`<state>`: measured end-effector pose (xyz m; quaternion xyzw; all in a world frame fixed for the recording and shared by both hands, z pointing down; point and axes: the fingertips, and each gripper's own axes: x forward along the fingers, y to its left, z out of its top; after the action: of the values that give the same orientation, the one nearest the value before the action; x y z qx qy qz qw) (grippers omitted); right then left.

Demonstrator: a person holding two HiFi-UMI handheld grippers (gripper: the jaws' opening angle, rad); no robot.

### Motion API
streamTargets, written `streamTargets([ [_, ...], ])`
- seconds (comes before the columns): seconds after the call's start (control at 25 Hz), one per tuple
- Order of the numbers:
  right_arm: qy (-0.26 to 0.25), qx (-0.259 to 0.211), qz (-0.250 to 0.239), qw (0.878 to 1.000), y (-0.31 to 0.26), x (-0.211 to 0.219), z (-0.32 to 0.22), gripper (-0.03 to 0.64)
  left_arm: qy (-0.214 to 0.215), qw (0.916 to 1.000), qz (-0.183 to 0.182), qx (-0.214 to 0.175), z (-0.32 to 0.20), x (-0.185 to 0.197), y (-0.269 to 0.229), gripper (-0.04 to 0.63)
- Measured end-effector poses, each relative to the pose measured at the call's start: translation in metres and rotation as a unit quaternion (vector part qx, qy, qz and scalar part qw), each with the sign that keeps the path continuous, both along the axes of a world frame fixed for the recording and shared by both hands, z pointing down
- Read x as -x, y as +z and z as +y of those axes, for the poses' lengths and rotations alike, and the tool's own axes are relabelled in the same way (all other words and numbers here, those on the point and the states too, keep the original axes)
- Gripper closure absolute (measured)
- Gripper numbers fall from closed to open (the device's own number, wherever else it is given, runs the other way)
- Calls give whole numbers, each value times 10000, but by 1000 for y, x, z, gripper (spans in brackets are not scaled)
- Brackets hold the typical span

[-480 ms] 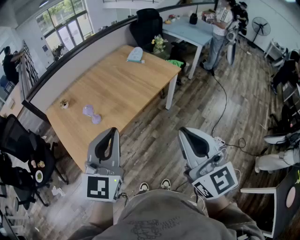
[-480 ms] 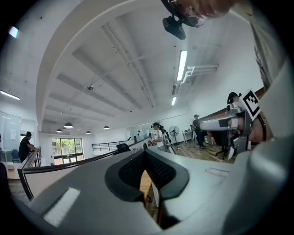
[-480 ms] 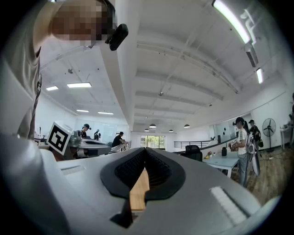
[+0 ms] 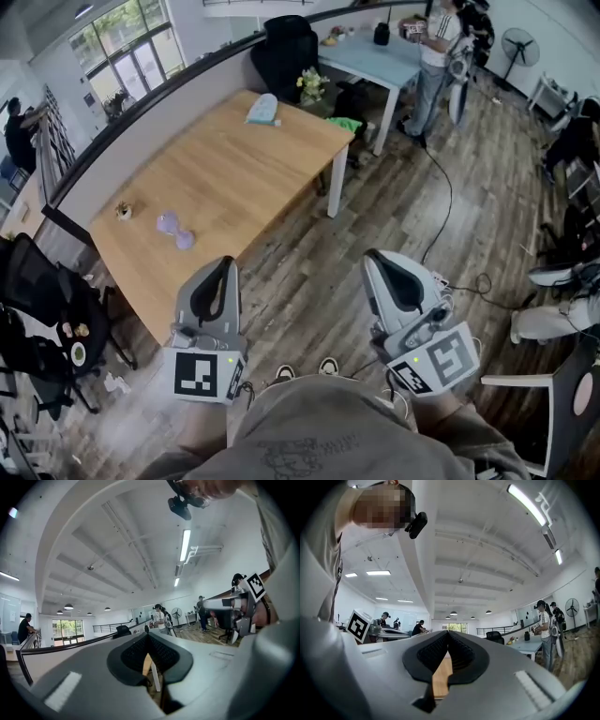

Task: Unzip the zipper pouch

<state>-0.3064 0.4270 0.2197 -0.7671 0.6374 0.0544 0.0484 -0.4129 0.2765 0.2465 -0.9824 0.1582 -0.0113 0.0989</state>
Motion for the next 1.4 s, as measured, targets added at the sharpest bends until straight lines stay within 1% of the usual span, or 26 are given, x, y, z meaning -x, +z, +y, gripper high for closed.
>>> streamTargets([
  [0.12,-55,70,53,9999,6,-9,10,606,35,10000,-17,17,12,-11,5,595],
  [0.2,-33,-8,78,10000,7,-18,17,606,28,10000,3,40,18,-19,6,595],
  [0.36,-57,-5,80,10000,11,-29,29,605,-74,9997,171,169,31,-27,3,594],
  [0.44,9,-95,58,9999,9,-36,37,593,-17,9996,217,204,39,-34,2,585],
  [0.48,90,-197,9,9998,7,-40,42,518,61,9995,201,217,43,-39,3,478],
  [0.52,199,-336,-56,9992,4,-45,47,454,130,9995,189,219,46,-43,3,386],
  [0.56,306,-480,-114,9983,2,-50,53,440,158,9995,200,207,48,-46,3,353],
  [0.64,410,-612,-152,9972,2,-57,61,440,125,9995,244,182,48,-49,2,320],
  [0.88,404,-350,-23,9986,14,-71,53,440,61,9995,216,200,36,-62,6,313],
  [1.04,469,-278,-52,9985,25,-88,42,440,79,9997,153,176,23,-78,12,314],
  [1.24,498,-168,-48,9986,33,-116,22,440,87,9996,142,242,0,-107,20,314],
  [1.4,502,39,81,9987,39,-143,-8,440,-16,9993,164,341,-32,-135,25,314],
])
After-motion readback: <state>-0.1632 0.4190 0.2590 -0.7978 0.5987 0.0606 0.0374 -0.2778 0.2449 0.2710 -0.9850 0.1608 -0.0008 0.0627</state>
